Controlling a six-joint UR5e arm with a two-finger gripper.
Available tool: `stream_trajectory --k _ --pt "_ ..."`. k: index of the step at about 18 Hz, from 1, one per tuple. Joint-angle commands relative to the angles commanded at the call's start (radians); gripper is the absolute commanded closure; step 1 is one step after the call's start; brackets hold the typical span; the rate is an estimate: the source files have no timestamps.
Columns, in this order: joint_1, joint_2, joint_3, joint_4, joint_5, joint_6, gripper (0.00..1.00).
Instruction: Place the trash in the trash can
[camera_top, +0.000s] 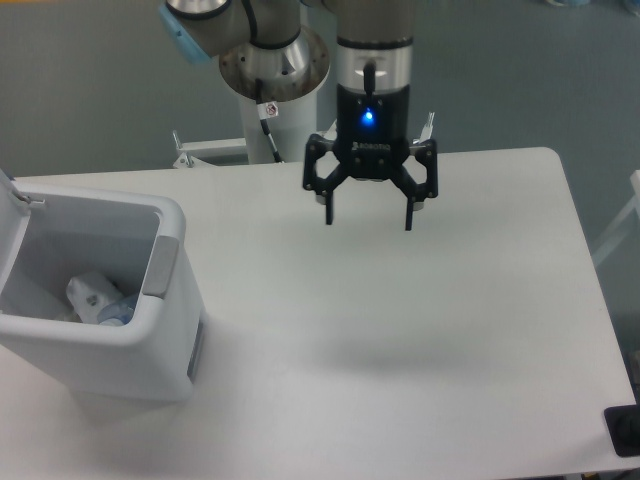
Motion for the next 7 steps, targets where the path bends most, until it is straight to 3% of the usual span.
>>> stream_trajectory --k 7 --pt "-0.043 -0.002 -0.009 -0.022 0.063 0.040 0.00"
